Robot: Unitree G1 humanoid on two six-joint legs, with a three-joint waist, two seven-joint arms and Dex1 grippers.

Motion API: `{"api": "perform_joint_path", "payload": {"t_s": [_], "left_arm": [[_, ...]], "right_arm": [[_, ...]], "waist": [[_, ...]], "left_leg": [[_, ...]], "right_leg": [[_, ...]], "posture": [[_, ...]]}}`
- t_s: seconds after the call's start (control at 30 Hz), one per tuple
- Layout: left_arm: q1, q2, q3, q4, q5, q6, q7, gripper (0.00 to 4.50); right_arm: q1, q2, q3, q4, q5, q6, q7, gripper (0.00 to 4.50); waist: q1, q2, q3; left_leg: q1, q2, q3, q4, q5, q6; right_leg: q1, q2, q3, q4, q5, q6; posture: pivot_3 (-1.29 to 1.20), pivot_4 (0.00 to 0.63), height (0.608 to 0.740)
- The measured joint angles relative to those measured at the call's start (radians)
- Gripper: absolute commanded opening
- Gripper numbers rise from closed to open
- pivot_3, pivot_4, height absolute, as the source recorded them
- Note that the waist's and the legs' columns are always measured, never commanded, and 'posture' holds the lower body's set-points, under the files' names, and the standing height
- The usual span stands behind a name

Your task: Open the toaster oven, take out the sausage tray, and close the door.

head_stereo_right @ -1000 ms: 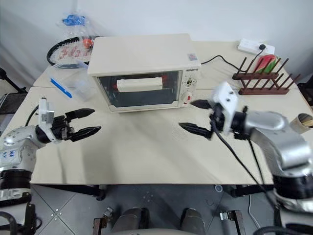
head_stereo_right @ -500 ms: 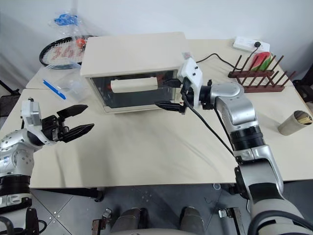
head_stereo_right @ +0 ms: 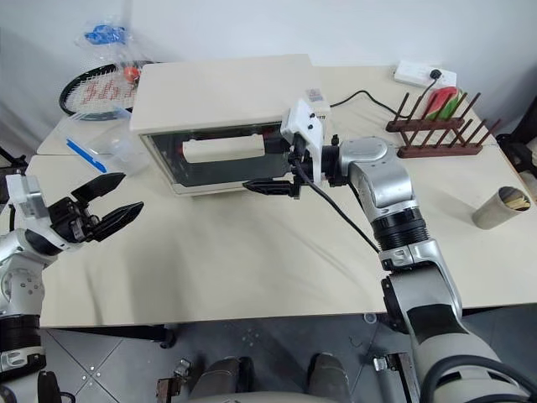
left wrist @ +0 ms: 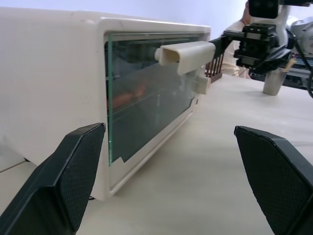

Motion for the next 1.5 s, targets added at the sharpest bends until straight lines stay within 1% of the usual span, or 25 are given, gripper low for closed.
{"api": "perform_joint_path", "payload": {"t_s": [0.07, 0.2, 0.37, 0.47, 0.57, 0.67, 0.77, 0.83, 0.9, 1.1, 1.23, 1.37, 1.5], "left_arm": [[0.0, 0.0, 0.007, 0.0, -0.001, 0.005, 0.022, 4.5], [0.0, 0.005, 0.017, 0.0, -0.004, 0.033, 0.044, 4.5], [-0.023, 0.037, 0.016, 0.012, -0.013, 0.085, 0.042, 4.5], [-0.074, 0.05, 0.007, 0.046, -0.014, 0.091, 0.017, 3.9], [-0.138, 0.061, -0.025, 0.119, 0.009, 0.085, -0.003, 3.06], [-0.246, 0.058, -0.072, 0.214, 0.047, 0.054, -0.016, 2.11], [-0.335, 0.057, -0.09, 0.298, 0.068, 0.029, -0.044, 1.2], [-0.363, 0.057, -0.1, 0.342, 0.08, 0.015, -0.063, 0.65], [-0.398, 0.05, -0.141, 0.389, 0.104, 0.013, -0.108, 0.03], [-0.457, 0.038, -0.232, 0.427, 0.149, 0.04, -0.197, 0.03], [-0.533, 0.01, -0.28, 0.511, 0.202, 0.029, -0.22, 0.03], [-0.561, 0.002, -0.308, 0.561, 0.232, 0.022, -0.249, 0.03], [-0.599, -0.006, -0.317, 0.6, 0.259, 0.011, -0.26, 0.03]], "right_arm": [[0.012, -0.003, 0.0, -0.034, 0.0, 0.016, 0.013, 4.47], [0.083, -0.014, 0.002, -0.149, 0.0, 0.045, 0.019, 4.47], [0.162, -0.032, 0.027, -0.256, -0.002, 0.069, 0.01, 4.47], [0.19, -0.04, 0.028, -0.297, -0.003, 0.079, -0.006, 4.5], [0.216, -0.041, 0.031, -0.333, -0.003, 0.096, -0.019, 4.5], [0.221, -0.04, 0.033, -0.35, -0.003, 0.111, -0.036, 4.5], [0.223, -0.039, 0.034, -0.36, -0.003, 0.113, -0.05, 4.5], [0.224, -0.04, 0.033, -0.362, -0.003, 0.114, -0.056, 4.5], [0.23, -0.04, 0.034, -0.368, -0.003, 0.115, -0.066, 4.5], [0.27, -0.042, 0.039, -0.415, -0.003, 0.136, -0.083, 4.5], [0.31, -0.057, 0.039, -0.477, -0.003, 0.164, -0.116, 4.5], [0.358, -0.104, 0.04, -0.544, -0.006, 0.18, -0.129, 4.5], [0.435, -0.186, 0.035, -0.621, -0.012, 0.196, -0.141, 4.5]], "waist": [[-0.004, 0.0, 0.0], [-0.011, 0.0, 0.0], [-0.012, 0.0, 0.0], [-0.01, 0.0, 0.0], [-0.009, 0.0, 0.0], [-0.008, 0.0, 0.0], [-0.009, 0.0, 0.0], [-0.009, 0.0, 0.0], [-0.004, 0.0, 0.0], [-0.002, 0.0, 0.0], [0.003, -0.001, 0.0], [0.012, -0.001, 0.0], [0.017, -0.001, 0.0]], "left_leg": [[0.0, 0.0, 0.0, -0.001, 0.0, 0.0], [0.0, 0.0, -0.001, -0.001, -0.001, -0.001], [0.0, 0.001, 0.0, 0.0, -0.001, -0.001], [0.0, 0.001, 0.0, 0.0, -0.001, -0.001], [0.0, 0.0, 0.0, 0.0, -0.001, -0.001], [0.0, 0.0, 0.0, 0.0, -0.001, -0.001], [0.0, 0.0, 0.0, 0.0, -0.001, -0.001], [0.0, 0.0, 0.0, 0.0, -0.001, -0.001], [0.0, 0.0, 0.0, 0.0, -0.001, -0.001], [0.0, 0.0, 0.0, 0.0, -0.001, -0.001], [0.0, 0.0, 0.0, 0.001, -0.001, -0.001], [0.0, 0.0, 0.0, 0.001, -0.001, -0.001], [0.0, 0.0, 0.0, 0.002, -0.001, -0.001]], "right_leg": [[0.0, 0.0, 0.0, 0.0, 0.0, 0.0], [0.0, 0.0, 0.0, 0.0, 0.0, 0.0], [0.0, 0.001, 0.0, 0.0, 0.0, 0.0], [0.0, 0.001, 0.0, 0.0, 0.0, 0.0], [0.0, 0.001, 0.0, 0.0, 0.0, 0.0], [0.0, 0.001, 0.0, 0.0, 0.0, 0.0], [0.0, 0.001, -0.001, 0.0, 0.0, 0.0], [0.0, 0.001, -0.001, 0.0, 0.0, 0.0], [0.0, 0.001, -0.001, 0.0, 0.0, 0.0], [0.0, 0.001, -0.001, 0.0, 0.0, 0.0], [0.0, 0.001, -0.001, 0.0, 0.0, 0.0], [0.0, 0.001, -0.001, 0.0, 0.0, 0.0], [0.0, 0.001, 0.0, 0.0, 0.0, 0.0]], "posture": [[0.0, 0.15, 0.74], [0.0, 0.15, 0.74], [0.0, 0.15, 0.74], [0.0, 0.15, 0.74], [0.0, 0.15, 0.74], [0.0, 0.15, 0.74], [0.0, 0.15, 0.74], [0.0, 0.15, 0.74], [0.0, 0.15, 0.74], [0.0, 0.15, 0.74], [0.0, 0.15, 0.74], [0.0, 0.15, 0.74], [0.0, 0.15, 0.74]]}}
